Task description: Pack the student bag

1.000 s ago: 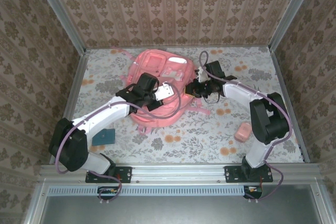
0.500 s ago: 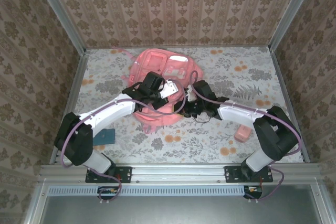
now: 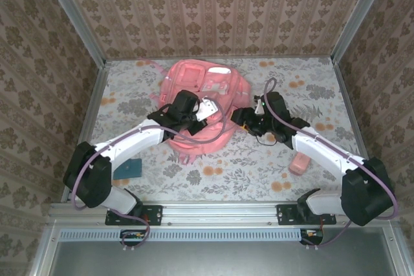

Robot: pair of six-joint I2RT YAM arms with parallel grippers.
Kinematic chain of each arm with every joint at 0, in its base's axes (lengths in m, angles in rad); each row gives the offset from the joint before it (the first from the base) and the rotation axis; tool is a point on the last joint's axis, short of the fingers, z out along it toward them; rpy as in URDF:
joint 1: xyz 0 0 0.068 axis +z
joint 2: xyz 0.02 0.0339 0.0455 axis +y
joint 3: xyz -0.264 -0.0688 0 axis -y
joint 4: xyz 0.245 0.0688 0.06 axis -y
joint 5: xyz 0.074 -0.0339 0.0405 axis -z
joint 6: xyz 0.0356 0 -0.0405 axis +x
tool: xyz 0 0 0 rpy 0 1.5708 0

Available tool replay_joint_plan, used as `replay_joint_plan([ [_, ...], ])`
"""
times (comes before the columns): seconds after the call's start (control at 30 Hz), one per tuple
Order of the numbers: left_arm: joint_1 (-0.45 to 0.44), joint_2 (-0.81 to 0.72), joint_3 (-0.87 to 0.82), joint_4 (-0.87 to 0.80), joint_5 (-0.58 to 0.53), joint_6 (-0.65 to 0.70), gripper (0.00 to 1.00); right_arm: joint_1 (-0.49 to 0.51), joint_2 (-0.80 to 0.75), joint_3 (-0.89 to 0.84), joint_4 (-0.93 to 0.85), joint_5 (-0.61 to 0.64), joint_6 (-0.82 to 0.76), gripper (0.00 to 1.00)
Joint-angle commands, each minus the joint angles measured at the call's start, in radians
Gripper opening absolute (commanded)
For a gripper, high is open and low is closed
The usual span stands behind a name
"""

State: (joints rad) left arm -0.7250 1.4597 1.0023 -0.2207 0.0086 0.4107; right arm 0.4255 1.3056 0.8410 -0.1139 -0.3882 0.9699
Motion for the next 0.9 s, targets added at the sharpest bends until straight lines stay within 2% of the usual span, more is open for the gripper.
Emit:
replay_joint_plan([
  [0.0, -0.001, -0.064, -0.017, 0.083, 0.067, -0.03, 0.0, -0.008, 0.047, 0.067, -0.032, 0.002, 0.047, 0.54],
  [0.17, -0.001, -0.082, -0.034, 0.089, 0.079, -0.032, 0.0, -0.007, 0.2, 0.155, 0.043, -0.072, 0.108, 0.48],
  [0.37, -0.001, -0.099, -0.048, 0.092, 0.082, -0.036, 0.0, 0.002, 0.313, 0.206, 0.112, -0.119, 0.155, 0.43],
  [0.63, -0.001, -0.102, -0.054, 0.085, 0.085, -0.029, 0.0, 0.005, 0.354, 0.201, 0.192, -0.146, 0.192, 0.35],
  [0.87, 0.0, -0.102, -0.056, 0.089, 0.085, -0.027, 0.0, 0.006, 0.358, 0.188, 0.246, -0.165, 0.219, 0.34],
])
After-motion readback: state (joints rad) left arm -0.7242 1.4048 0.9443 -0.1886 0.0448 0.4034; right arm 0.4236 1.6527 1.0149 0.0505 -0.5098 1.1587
